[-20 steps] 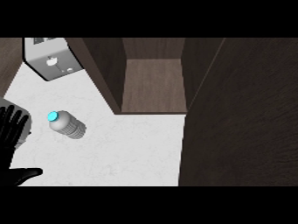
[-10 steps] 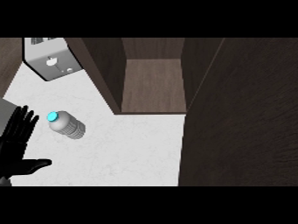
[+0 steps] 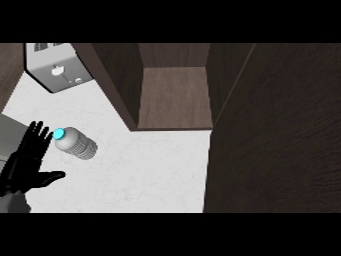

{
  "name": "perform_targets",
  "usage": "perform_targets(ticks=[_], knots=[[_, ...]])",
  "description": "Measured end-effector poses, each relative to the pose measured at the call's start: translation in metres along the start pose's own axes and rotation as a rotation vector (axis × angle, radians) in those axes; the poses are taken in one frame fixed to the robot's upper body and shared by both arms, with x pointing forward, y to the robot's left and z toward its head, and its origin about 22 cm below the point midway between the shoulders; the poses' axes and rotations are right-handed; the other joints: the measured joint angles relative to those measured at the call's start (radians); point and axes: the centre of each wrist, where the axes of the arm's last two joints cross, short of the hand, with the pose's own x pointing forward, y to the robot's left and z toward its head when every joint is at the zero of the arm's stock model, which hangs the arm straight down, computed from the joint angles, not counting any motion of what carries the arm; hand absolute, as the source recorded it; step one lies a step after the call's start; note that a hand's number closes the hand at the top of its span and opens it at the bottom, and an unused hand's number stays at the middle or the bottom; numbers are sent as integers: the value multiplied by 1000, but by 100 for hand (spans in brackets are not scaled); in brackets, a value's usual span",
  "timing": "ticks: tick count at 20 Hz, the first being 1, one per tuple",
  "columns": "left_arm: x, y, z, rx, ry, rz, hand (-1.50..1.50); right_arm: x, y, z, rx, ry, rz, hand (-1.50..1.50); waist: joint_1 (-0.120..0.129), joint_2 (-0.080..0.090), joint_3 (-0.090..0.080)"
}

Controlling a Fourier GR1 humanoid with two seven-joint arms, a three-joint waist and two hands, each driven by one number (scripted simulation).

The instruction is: Pick up the bottled water, place it into the cabinet and close the cabinet

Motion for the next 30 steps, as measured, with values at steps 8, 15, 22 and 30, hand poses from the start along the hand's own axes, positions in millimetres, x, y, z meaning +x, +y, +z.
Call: perform_targets(ticks=[8,15,22,30], knots=[[-26,3,-8,-9,40,40,-150,-5,-4,2,-2,1,-1,-150,-6,3,-1],[-39,-5,-11,-9,56,50,-150,-5,-6,-1,11,-7,-1,-150,-9,5,-2],[-47,-17,-15,-21,72,91,-150,-7,-7,-5,16,-5,-4,-150,-14,7,-3],[-53,-29,-18,-70,111,187,-150,-12,-8,-5,18,-2,-15,-150,-15,7,-2]])
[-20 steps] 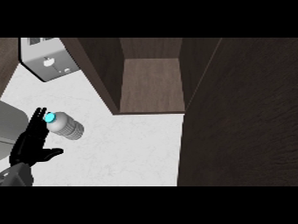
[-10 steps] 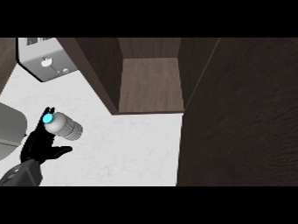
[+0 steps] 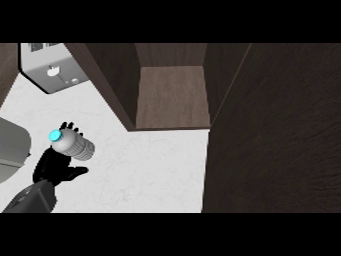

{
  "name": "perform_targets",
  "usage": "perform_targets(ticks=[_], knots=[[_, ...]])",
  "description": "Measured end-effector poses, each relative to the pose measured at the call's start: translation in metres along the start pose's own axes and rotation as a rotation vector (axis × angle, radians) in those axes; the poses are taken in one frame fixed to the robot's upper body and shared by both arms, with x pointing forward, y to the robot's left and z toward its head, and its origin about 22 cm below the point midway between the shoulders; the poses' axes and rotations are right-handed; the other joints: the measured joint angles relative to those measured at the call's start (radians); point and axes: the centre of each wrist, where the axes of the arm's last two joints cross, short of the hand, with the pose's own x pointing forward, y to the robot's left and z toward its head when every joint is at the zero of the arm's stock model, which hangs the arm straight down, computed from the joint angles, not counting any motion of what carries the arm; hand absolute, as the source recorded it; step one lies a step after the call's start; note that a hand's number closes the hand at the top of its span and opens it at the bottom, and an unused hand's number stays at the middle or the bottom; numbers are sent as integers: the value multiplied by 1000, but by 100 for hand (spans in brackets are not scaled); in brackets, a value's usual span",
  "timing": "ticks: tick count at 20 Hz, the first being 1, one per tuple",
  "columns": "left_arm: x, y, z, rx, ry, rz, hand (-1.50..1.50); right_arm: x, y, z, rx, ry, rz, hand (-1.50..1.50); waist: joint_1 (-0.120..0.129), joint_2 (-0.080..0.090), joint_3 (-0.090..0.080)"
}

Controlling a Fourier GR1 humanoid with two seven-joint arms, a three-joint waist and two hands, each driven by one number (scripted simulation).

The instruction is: Pick up the bottled water, place it into the cabinet and close the cabinet

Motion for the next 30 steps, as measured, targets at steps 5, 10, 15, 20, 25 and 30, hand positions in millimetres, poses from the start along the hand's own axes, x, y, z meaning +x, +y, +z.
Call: perform_targets(ticks=[5,10,15,20,25,30], knots=[[-1,-10,-8,-31,16,43,-150,0,5,2,5,6,-12,-150,-3,0,0],[-8,-19,-11,-74,24,50,150,-6,1,-2,8,17,-11,-150,-2,2,-1],[-11,-24,-12,-112,18,35,150,-6,8,-3,5,16,-12,-150,-2,1,0],[-13,-31,-16,-123,13,57,150,-2,10,-6,1,13,-13,-150,0,0,0],[-16,-40,-20,-128,-17,33,150,-5,6,-4,2,14,-4,-150,2,-1,0],[-18,-33,-12,-85,-46,23,150,-7,2,-6,-5,22,-3,-150,12,-4,1]])
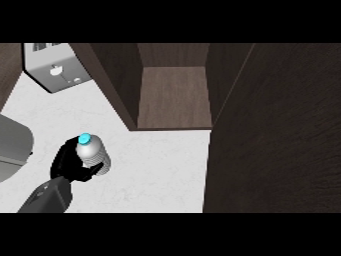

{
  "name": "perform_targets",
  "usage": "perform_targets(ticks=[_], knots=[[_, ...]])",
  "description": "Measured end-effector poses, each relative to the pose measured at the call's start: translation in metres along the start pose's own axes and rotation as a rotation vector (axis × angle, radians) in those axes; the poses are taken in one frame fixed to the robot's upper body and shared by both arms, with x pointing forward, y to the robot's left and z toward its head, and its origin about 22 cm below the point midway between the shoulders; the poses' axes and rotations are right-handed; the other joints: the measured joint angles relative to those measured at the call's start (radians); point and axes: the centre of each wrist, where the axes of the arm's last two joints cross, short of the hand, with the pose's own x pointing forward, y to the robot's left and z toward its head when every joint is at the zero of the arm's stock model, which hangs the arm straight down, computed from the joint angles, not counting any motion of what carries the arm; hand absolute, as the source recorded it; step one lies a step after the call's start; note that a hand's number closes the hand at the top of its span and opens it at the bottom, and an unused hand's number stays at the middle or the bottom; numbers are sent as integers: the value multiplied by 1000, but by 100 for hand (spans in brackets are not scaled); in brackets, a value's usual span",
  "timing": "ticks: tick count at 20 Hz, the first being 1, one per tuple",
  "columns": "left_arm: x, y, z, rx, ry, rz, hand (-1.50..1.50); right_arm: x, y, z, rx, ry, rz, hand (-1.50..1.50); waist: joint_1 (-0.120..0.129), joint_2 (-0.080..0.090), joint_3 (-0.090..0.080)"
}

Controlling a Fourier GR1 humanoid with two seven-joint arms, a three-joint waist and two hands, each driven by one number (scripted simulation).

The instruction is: Pick up the bottled water, place it into the cabinet and close the cabinet

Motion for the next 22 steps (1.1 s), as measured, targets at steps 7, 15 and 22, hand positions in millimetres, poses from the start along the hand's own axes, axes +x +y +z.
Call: perform_targets(ticks=[7,15,22], knots=[[-4,6,13,49,-51,35,150,-5,3,3,-11,5,3,-150,10,-5,1],[0,-8,5,1,-71,104,150,0,3,5,-9,8,5,-150,19,-9,3],[12,-35,-4,-73,-73,102,150,-5,8,-1,-1,11,2,-150,24,-10,3]])
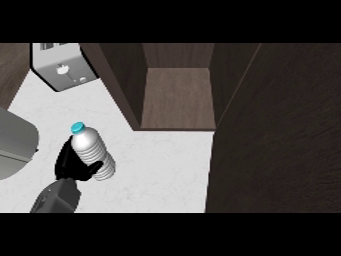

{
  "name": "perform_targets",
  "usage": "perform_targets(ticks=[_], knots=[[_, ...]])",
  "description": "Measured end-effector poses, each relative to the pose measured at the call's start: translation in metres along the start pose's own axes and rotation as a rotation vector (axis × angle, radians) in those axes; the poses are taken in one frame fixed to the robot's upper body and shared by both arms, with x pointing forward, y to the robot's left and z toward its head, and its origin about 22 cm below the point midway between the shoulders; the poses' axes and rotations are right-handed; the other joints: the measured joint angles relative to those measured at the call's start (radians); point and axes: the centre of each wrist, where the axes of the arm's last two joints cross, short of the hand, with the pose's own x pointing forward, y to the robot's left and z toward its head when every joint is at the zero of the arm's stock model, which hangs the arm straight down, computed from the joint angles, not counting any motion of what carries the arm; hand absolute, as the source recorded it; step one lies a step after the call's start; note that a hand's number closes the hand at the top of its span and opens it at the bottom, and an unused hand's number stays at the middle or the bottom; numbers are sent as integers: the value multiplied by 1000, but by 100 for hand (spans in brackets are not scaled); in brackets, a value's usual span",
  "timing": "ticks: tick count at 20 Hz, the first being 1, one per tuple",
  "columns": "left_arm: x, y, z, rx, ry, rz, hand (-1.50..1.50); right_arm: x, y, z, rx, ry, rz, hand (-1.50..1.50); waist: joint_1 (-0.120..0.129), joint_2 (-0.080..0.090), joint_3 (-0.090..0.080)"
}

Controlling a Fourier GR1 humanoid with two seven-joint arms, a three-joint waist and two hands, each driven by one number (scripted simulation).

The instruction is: Pick up the bottled water, place it into the cabinet and close the cabinet

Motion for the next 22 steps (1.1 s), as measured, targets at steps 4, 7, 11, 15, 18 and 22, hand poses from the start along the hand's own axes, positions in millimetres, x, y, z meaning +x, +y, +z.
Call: perform_targets(ticks=[4,7,11,15,18,22], knots=[[10,-27,-7,-41,-5,-19,150,-5,-1,4,5,6,-13,-150,0,-1,0],[18,-51,-16,-63,-27,-37,150,-4,1,7,8,1,-20,-150,-4,0,0],[30,-81,-26,-87,-46,-68,150,-5,4,10,11,4,-29,-150,-7,1,0],[43,-121,-47,-100,-65,-104,150,-6,4,6,15,0,-30,-150,-11,2,-1],[43,-132,-49,-44,-75,-143,150,-4,9,1,17,-3,-36,-150,-8,3,-2],[46,-138,-52,37,-61,-189,150,-1,6,-2,21,-5,-33,-150,-5,4,-4]])
